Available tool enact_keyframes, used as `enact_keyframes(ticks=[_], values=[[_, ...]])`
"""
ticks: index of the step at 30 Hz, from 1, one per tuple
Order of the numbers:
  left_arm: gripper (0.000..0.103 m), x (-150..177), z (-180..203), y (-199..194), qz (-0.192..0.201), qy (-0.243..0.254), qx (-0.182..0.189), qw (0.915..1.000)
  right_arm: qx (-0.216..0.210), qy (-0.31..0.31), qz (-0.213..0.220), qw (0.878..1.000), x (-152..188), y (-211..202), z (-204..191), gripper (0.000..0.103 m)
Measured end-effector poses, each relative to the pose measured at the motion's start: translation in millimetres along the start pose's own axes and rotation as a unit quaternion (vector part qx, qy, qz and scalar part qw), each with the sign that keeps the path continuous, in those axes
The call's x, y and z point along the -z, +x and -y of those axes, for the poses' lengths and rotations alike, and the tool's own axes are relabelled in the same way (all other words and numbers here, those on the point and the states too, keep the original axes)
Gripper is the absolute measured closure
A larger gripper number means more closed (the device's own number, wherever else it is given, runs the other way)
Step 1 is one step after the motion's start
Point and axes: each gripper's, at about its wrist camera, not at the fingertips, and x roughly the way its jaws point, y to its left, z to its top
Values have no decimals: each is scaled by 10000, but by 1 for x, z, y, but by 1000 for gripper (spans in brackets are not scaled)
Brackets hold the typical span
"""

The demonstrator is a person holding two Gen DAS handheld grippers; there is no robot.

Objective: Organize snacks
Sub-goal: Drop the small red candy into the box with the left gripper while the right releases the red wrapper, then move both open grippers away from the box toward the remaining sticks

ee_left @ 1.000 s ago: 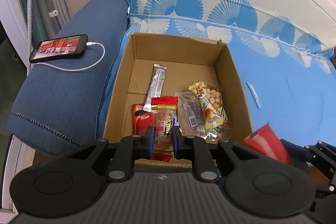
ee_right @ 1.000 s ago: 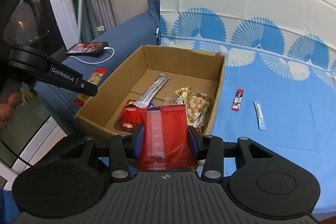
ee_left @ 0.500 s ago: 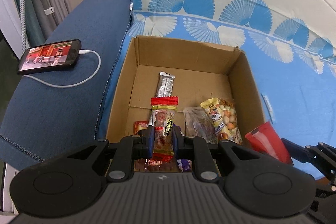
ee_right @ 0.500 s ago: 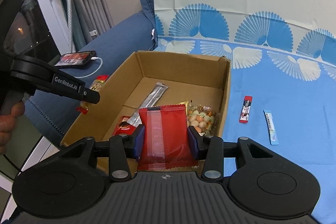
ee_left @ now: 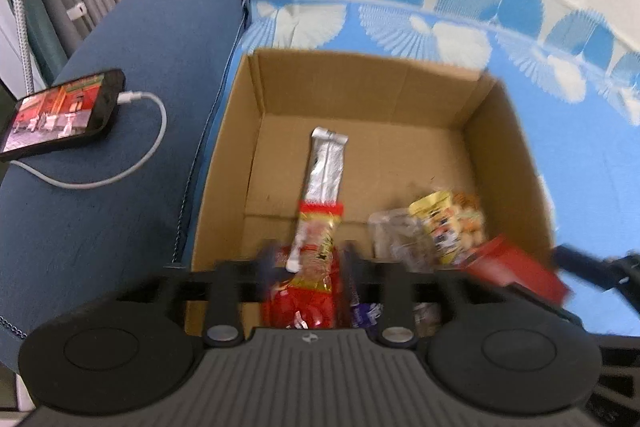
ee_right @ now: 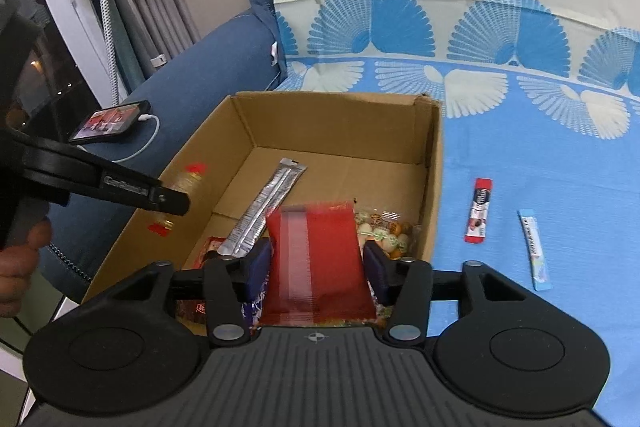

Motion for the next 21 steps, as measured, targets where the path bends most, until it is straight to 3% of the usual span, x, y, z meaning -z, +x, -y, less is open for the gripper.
enact_keyframes(ticks=[1,2,4,9,21], values=[[8,0,-2,1,-46,-56,-18,10000,119,-2,3,9999,0,0,-1,25],[0,0,-4,-1,-10,-131,-20,9999,180,-7,24,9998,1,-1,-1,22],[0,3,-8,-9,130,-212,-32,9997,174,-18,-13,9998,3,-7,-1,22],[0,5,-13,-29,-129,-279,56,9995,300,144,-33,9994,13,-29,0,21],[0,9,10,-179,486,239,-2,9985,542,367,644,9958,28,-115,-8,21]])
